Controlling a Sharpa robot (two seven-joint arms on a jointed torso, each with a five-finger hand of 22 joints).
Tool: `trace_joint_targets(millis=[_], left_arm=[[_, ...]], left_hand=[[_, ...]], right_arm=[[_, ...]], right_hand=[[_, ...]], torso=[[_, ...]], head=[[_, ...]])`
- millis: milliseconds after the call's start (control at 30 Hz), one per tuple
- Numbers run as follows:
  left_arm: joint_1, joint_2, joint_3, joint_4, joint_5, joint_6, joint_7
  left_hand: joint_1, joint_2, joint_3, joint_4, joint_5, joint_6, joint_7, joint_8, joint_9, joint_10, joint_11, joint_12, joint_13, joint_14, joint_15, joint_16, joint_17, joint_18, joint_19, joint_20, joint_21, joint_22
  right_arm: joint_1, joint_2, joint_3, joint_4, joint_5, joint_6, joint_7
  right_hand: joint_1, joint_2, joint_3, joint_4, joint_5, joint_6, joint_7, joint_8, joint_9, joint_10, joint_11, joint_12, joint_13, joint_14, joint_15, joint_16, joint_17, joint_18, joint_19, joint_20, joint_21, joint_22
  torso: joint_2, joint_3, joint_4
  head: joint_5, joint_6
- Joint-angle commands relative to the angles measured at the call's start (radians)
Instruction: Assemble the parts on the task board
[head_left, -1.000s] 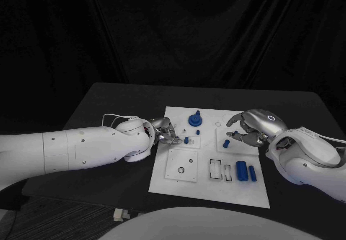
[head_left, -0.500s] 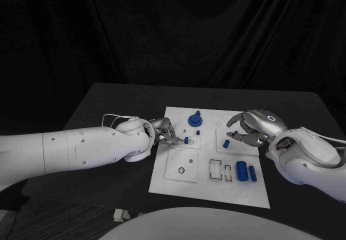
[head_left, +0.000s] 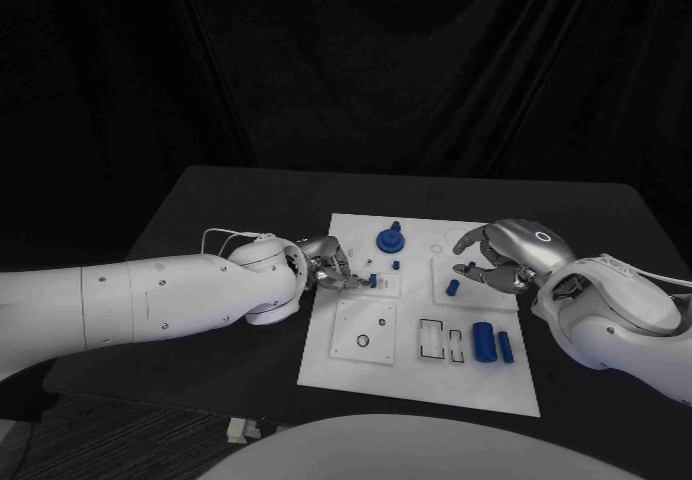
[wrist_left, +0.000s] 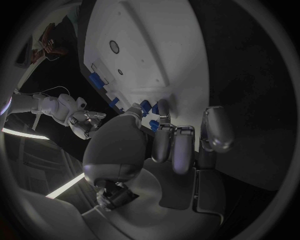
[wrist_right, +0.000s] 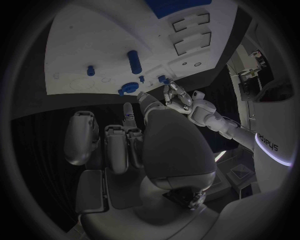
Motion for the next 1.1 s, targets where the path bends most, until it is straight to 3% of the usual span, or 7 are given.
trace_joint_targets(millis=[33, 267, 467, 700, 867, 967, 1100], left_arm=[[-0.007, -0.002, -0.004, -0.001, 0.004, -0.001, 0.007], [-0.006, -0.007, -0.004, 0.004, 0.004, -0.014, 0.013], [-0.006, -0.033, -0.004, 0.036, 0.004, -0.055, 0.042], [0.021, -0.080, -0.003, 0.091, 0.004, -0.143, 0.134], [0.067, -0.122, -0.003, 0.137, 0.004, -0.191, 0.204], [0.110, -0.147, -0.003, 0.160, 0.004, -0.211, 0.257], [0.163, -0.171, -0.003, 0.175, 0.005, -0.225, 0.326]], left_hand=[[-0.012, 0.000, -0.016, 0.000, -0.006, -0.013, 0.000, 0.007, 0.005, 0.045, 0.006, 0.005, 0.168, 0.084, 0.005, 0.000, 0.226, -0.002, -0.001, 0.003, -0.004, 0.154], [0.018, 0.016, -0.054, -0.002, -0.006, -0.048, 0.003, 0.035, 0.035, 0.045, 0.008, 0.006, 0.170, 0.084, 0.007, 0.000, 0.226, -0.003, -0.001, 0.004, -0.002, 0.154], [0.031, 0.025, -0.138, 0.000, -0.007, -0.142, 0.004, 0.153, 0.156, 0.050, 0.009, 0.021, 0.179, 0.085, 0.009, 0.004, 0.228, -0.002, 0.000, 0.005, -0.002, 0.154], [0.015, -0.031, -0.194, 0.006, -0.005, -0.242, 0.006, 0.260, 0.266, 0.065, 0.012, 0.063, 0.206, 0.091, 0.011, 0.023, 0.238, -0.004, 0.004, 0.007, 0.011, 0.157], [0.015, -0.048, -0.195, 0.006, -0.005, -0.269, 0.004, 0.308, 0.309, 0.079, 0.010, 0.097, 0.226, 0.097, 0.009, 0.046, 0.251, -0.006, 0.009, 0.007, 0.026, 0.160], [0.028, -0.047, -0.190, 0.006, -0.005, -0.262, -0.001, 0.331, 0.322, 0.095, 0.007, 0.134, 0.249, 0.104, 0.006, 0.069, 0.263, -0.011, 0.019, 0.005, 0.056, 0.167], [0.060, -0.020, -0.176, 0.004, -0.005, -0.234, -0.011, 0.361, 0.335, 0.105, -0.001, 0.158, 0.263, 0.104, 0.001, 0.069, 0.263, -0.027, 0.048, 0.000, 0.150, 0.189]], right_arm=[[-0.002, -0.001, 0.000, 0.001, -0.007, -0.010, 0.001], [-0.002, -0.002, 0.000, 0.002, -0.007, -0.010, 0.001], [-0.002, -0.003, 0.000, 0.003, -0.007, -0.010, 0.001], [-0.002, -0.005, 0.000, 0.002, -0.007, -0.009, 0.000], [-0.002, -0.008, 0.000, 0.003, -0.007, -0.010, -0.001], [-0.002, -0.010, 0.000, 0.003, -0.007, -0.011, 0.000], [-0.002, -0.012, 0.001, 0.004, -0.007, -0.014, 0.002]], right_hand=[[0.008, 0.002, 0.001, -0.006, 0.006, 0.005, 0.000, -0.006, -0.001, 0.104, 0.005, 0.004, 0.263, 0.080, 0.007, -0.004, 0.169, 0.005, -0.003, 0.001, -0.004, 0.170], [0.008, 0.002, 0.001, -0.006, 0.006, 0.005, 0.000, -0.006, -0.001, 0.104, 0.005, 0.004, 0.263, 0.080, 0.007, -0.004, 0.169, 0.005, -0.003, 0.001, -0.004, 0.170], [0.008, 0.002, 0.001, -0.006, 0.006, 0.005, 0.000, -0.006, -0.001, 0.104, 0.005, 0.004, 0.263, 0.080, 0.007, -0.004, 0.169, 0.005, -0.003, 0.001, -0.004, 0.170], [0.008, 0.002, 0.001, -0.006, 0.006, 0.005, 0.000, -0.006, -0.001, 0.104, 0.005, 0.004, 0.263, 0.080, 0.007, -0.004, 0.169, 0.005, -0.003, 0.001, -0.004, 0.170], [0.008, 0.002, 0.001, -0.006, 0.006, 0.005, 0.000, -0.006, -0.001, 0.104, 0.005, 0.004, 0.263, 0.080, 0.007, -0.004, 0.169, 0.005, -0.003, 0.001, -0.004, 0.170], [0.008, 0.002, 0.001, -0.006, 0.006, 0.005, 0.000, -0.006, -0.001, 0.104, 0.005, 0.004, 0.263, 0.080, 0.007, -0.004, 0.169, 0.005, -0.003, 0.001, -0.004, 0.170], [0.008, 0.002, 0.001, -0.006, 0.006, 0.005, 0.000, -0.006, -0.001, 0.104, 0.005, 0.004, 0.263, 0.080, 0.007, -0.004, 0.169, 0.005, -0.003, 0.001, -0.004, 0.170]], torso=[[0.000, 0.0001, 0.0002], [0.000, -0.0002, 0.0005], [0.000, 0.0000, 0.0001], [0.000, 0.0001, 0.0001], [-0.001, -0.0002, -0.0002], [-0.001, -0.0001, -0.0004], [-0.001, 0.0001, -0.0001]], head=[[-0.001, 0.000], [-0.004, 0.000], [-0.006, 0.000], [-0.011, 0.000], [-0.015, 0.000], [-0.018, 0.000], [-0.021, 0.000]])
